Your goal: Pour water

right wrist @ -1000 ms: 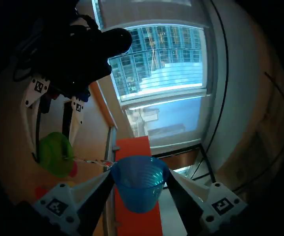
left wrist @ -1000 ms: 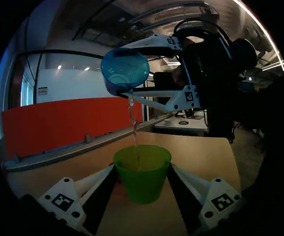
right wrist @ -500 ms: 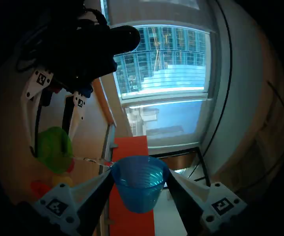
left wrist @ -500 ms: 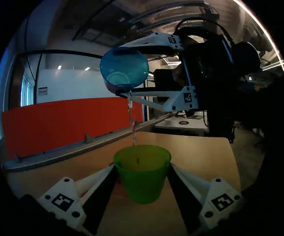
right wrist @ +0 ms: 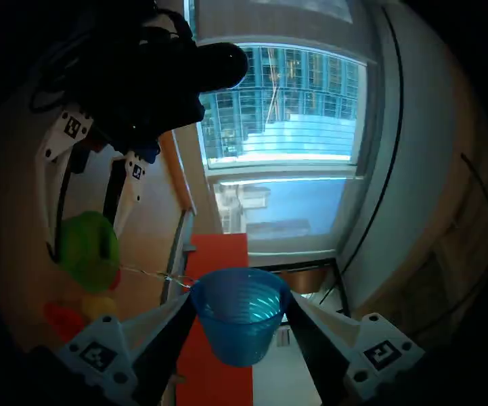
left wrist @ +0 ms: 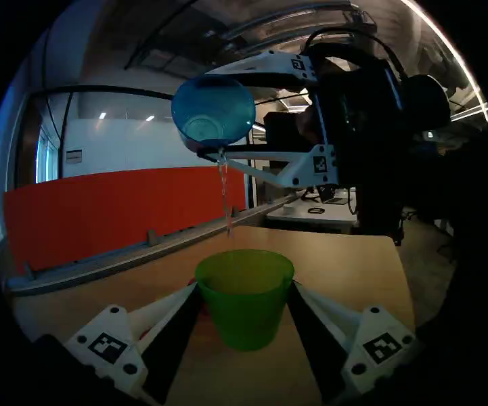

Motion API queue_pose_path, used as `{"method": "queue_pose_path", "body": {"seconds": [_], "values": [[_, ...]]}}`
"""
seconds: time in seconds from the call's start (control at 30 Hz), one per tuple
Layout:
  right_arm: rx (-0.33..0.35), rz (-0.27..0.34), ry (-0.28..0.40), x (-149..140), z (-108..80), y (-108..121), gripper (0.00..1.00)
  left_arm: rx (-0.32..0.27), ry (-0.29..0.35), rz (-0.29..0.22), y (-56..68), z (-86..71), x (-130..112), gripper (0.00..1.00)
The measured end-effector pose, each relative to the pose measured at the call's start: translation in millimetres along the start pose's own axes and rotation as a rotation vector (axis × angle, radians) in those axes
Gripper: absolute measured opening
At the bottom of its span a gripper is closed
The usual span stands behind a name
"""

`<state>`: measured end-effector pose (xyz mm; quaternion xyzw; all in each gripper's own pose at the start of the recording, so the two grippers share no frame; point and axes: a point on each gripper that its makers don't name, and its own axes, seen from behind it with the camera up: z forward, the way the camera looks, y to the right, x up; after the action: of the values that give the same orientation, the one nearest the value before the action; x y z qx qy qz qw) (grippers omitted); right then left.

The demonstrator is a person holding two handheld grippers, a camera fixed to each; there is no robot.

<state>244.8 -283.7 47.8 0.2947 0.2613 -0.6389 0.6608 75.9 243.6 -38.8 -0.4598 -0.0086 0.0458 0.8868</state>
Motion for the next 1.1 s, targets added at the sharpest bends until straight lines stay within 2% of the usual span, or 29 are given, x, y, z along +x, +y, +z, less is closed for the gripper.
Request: {"method": "queue_pose_path", "body": {"seconds": [1.1], "values": [[-0.014, -0.139, 0.0, 17, 0.5, -3, 0.91, 0.011, 0.009, -0.014, -5.8, -4.0, 1, 0.84]]}}
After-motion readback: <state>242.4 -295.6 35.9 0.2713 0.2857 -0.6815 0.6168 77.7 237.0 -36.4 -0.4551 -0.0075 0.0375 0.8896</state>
